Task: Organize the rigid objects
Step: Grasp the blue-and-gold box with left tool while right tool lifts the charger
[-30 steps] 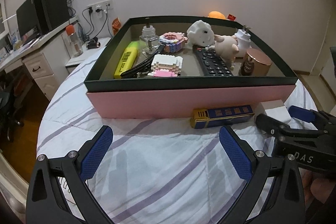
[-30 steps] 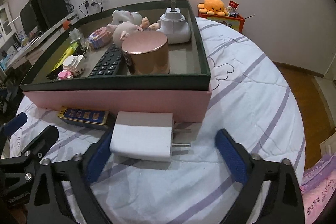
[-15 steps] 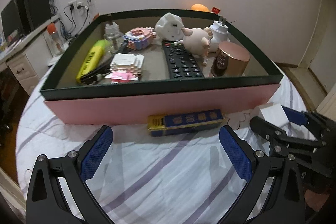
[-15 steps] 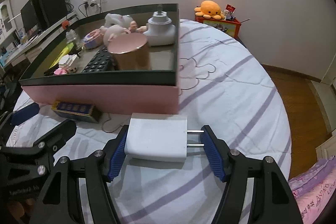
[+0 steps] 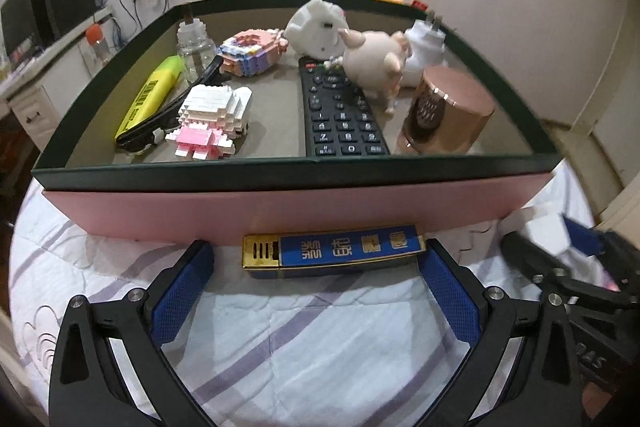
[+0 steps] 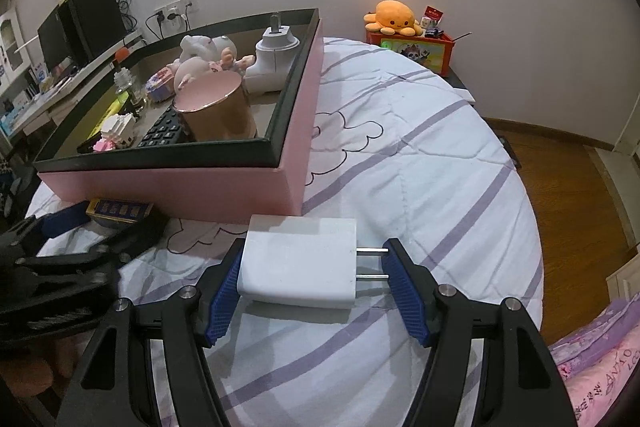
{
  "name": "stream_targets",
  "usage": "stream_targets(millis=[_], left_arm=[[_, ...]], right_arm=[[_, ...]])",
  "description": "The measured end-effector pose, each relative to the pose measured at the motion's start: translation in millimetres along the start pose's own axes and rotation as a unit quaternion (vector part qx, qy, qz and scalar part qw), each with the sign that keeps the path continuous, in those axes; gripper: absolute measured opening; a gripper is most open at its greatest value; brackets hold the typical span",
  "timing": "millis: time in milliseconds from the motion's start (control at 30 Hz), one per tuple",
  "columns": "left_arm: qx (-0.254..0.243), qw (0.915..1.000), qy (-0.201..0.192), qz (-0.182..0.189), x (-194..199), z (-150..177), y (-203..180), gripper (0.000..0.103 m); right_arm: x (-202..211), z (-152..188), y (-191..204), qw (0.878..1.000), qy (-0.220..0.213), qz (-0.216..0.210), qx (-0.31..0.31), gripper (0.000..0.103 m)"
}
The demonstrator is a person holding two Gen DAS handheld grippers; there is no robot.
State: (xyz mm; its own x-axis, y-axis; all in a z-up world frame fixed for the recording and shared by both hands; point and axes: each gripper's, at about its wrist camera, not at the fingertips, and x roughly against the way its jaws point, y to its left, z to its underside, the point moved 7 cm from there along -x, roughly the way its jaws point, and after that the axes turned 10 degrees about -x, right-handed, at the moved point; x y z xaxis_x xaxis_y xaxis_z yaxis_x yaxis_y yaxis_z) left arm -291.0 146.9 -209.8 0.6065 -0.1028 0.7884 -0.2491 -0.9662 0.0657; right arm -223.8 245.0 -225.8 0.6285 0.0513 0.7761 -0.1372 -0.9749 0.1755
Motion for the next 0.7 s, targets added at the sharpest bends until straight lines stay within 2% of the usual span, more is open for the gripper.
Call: stream_targets(millis=[67, 100, 167, 400, 700], left_arm=[[0.007, 0.9999, -0.001, -0.01, 0, 0, 2, 0.095], [0.015, 0.9998, -0.002, -0.012, 1, 0, 5, 0.084], [0.037, 0.9993, -0.008, -0.002, 3, 0, 11, 0.084], [0.047, 0.9986, -0.02, 0.009, 9, 2, 14, 0.084], [0.046, 0.9982, -0.037, 0.004, 36, 14, 26, 0.084]], right_arm=[[1, 1, 1, 1.0, -0.001, -0.001, -0.001, 0.068], [1, 2, 1, 1.0, -0.001, -0.001, -0.002, 0.068], [2, 3, 1, 1.0, 0.0, -0.002, -0.002, 0.068], [9, 10, 4, 1.0, 0.001, -0.005, -0.004, 0.068], [23, 11, 24, 1.0, -0.001, -0.02, 0.004, 0.068]])
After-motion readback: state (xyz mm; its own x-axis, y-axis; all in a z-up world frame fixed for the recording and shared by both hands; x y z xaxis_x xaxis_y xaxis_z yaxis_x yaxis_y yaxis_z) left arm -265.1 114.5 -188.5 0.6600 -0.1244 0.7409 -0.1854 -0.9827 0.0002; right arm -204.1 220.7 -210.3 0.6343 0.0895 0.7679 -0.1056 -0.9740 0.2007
